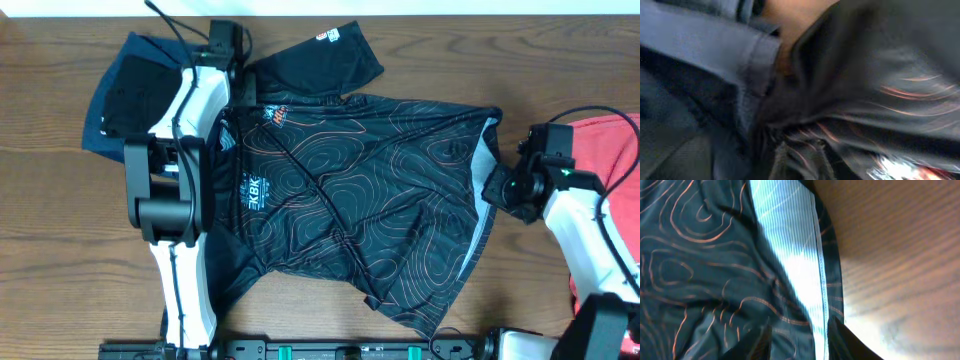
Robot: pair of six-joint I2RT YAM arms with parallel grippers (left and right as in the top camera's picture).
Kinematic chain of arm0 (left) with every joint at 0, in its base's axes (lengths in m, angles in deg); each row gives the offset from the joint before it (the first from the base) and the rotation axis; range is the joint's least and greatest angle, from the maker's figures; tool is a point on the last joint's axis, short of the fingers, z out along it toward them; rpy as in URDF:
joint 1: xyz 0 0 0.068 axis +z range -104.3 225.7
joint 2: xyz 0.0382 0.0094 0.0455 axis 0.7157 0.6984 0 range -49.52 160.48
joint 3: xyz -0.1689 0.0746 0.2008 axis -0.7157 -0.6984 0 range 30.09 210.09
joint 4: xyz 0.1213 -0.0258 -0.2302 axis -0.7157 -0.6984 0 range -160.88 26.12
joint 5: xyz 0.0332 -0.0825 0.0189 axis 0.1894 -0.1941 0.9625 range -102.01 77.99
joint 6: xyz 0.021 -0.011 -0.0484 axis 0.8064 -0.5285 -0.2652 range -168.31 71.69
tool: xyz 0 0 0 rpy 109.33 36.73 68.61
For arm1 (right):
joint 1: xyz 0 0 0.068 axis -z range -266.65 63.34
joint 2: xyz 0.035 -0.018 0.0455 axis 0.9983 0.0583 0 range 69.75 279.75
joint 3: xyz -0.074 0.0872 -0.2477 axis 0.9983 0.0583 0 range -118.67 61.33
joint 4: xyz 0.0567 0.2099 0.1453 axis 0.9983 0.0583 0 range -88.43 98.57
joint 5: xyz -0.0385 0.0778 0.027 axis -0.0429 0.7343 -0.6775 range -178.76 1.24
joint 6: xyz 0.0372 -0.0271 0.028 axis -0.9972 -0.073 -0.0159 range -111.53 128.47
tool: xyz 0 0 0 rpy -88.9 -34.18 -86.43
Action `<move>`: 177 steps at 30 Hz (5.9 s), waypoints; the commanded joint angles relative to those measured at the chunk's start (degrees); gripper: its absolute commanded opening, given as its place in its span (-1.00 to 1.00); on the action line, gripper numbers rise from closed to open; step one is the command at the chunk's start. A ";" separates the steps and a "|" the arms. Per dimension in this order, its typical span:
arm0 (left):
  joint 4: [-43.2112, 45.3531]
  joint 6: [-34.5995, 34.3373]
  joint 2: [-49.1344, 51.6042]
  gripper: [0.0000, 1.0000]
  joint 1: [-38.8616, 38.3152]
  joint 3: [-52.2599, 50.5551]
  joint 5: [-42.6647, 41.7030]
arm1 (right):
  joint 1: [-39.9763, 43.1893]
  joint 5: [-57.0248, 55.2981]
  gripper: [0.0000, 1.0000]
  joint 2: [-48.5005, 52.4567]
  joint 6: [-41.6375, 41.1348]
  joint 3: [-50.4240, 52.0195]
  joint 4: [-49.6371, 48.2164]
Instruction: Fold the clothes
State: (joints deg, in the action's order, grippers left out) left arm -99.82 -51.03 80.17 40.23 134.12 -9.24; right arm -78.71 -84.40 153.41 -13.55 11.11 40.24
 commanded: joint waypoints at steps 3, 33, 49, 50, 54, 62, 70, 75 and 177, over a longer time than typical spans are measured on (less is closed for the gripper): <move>-2.58 -0.37 -13.88 -0.27 -1.36 2.51 -2.62 | -0.48 -0.46 -0.27 5.01 3.08 0.20 -3.82; -31.95 -1.03 -32.70 -0.11 -3.13 2.49 -3.85 | 14.69 -10.60 -0.97 18.18 3.52 -5.31 -24.20; -33.03 -1.03 -32.68 -0.10 -3.13 2.49 -3.82 | 11.28 17.27 -0.24 19.71 14.14 -12.61 -15.41; -33.05 -1.03 -32.70 -0.10 -3.13 2.49 -3.82 | 10.86 17.29 -0.25 20.50 13.81 -12.61 -15.65; -33.48 -1.03 -32.68 -0.10 -3.13 2.49 -3.82 | 8.79 17.75 -0.30 24.79 13.70 -12.61 -16.61; -33.70 -1.03 -32.70 -0.09 -3.13 2.49 -3.82 | 7.19 19.17 -0.59 28.57 13.73 -12.61 -16.79; -33.68 -1.03 -32.68 -0.08 -3.13 2.49 -3.82 | 10.64 20.15 -0.95 23.65 13.73 -12.81 -16.81; -33.62 -1.01 -32.68 -0.07 -3.13 2.49 -3.82 | 14.29 18.12 -0.97 17.94 13.70 -12.81 -16.92; -16.74 -11.96 -35.19 -0.88 -2.54 -49.27 -16.46 | 18.16 -12.96 -0.97 12.83 -2.51 -12.92 21.97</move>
State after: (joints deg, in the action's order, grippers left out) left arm -115.58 -63.33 45.72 37.60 83.98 -26.62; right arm -60.26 -95.85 166.44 -18.19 0.99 60.26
